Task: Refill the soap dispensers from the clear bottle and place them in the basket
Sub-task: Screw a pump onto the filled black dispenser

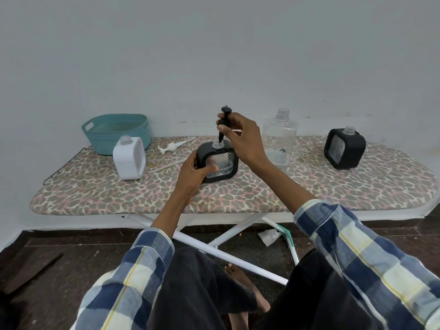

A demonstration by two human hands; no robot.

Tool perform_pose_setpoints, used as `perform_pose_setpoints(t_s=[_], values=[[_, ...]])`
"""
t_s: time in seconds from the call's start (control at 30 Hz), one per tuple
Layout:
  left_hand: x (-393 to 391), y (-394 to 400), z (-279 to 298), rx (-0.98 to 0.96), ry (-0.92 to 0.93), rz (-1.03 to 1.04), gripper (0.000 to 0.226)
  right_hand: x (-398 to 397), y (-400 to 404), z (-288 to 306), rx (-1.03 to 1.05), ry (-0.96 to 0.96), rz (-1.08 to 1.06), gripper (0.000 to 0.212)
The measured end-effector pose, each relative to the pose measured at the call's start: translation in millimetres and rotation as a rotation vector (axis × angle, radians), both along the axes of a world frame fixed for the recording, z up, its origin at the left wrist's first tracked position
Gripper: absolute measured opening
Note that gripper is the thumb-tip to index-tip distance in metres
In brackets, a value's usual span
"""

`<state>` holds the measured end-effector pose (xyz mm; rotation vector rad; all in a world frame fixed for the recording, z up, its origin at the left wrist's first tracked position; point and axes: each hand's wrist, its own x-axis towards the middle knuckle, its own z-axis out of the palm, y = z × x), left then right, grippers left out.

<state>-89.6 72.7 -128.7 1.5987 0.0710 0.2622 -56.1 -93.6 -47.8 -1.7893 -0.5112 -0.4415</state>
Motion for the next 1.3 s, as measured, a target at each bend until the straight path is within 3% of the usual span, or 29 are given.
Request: perform_pose_setpoints(t_s=[0.13, 0.33, 0.47, 0.7, 0.93, 1.13, 1.3], values=[[0.9, 0.5, -0.6, 0.003, 0.003, 0.002, 0.058, 3.4, 0.2, -0.8, 0.002, 0.006, 0.009, 0.031], [1.5, 1.7, -2.5, 0.031, -0.004, -0.005, 0.062, 4.5, 7.7, -14.9, -0.199, -0.026, 0.073, 0.032], [0.1, 0.7, -2.0, 0.069, -0.014, 0.007, 0.058, 4.1, 8.4, -32.3, -0.086, 0.032, 0.078, 0.026], [0.4, 0.6, -2.9, 0.093, -0.019, 0.005, 0.056, 11.0, 6.1, -34.4, -0.087, 0.037, 0.069, 0.023], [0.5, 0.6, -2.5, 0.117, -0.027, 0.015, 0.058, 17.8, 7.2, -35.0, -0.055, 0.063, 0.026, 0.047], [1.2, 0.9, -3.7, 0.126, -0.031, 0.015, 0.054, 15.0, 8.9, -38.8, -0.053, 0.081, 0.077, 0.042], [2.6, 1.9, -4.6, 0.120, -0.025, 0.006, 0.054, 16.8, 3.5, -39.4, 0.055, 0.172, 0.127, 0.022]])
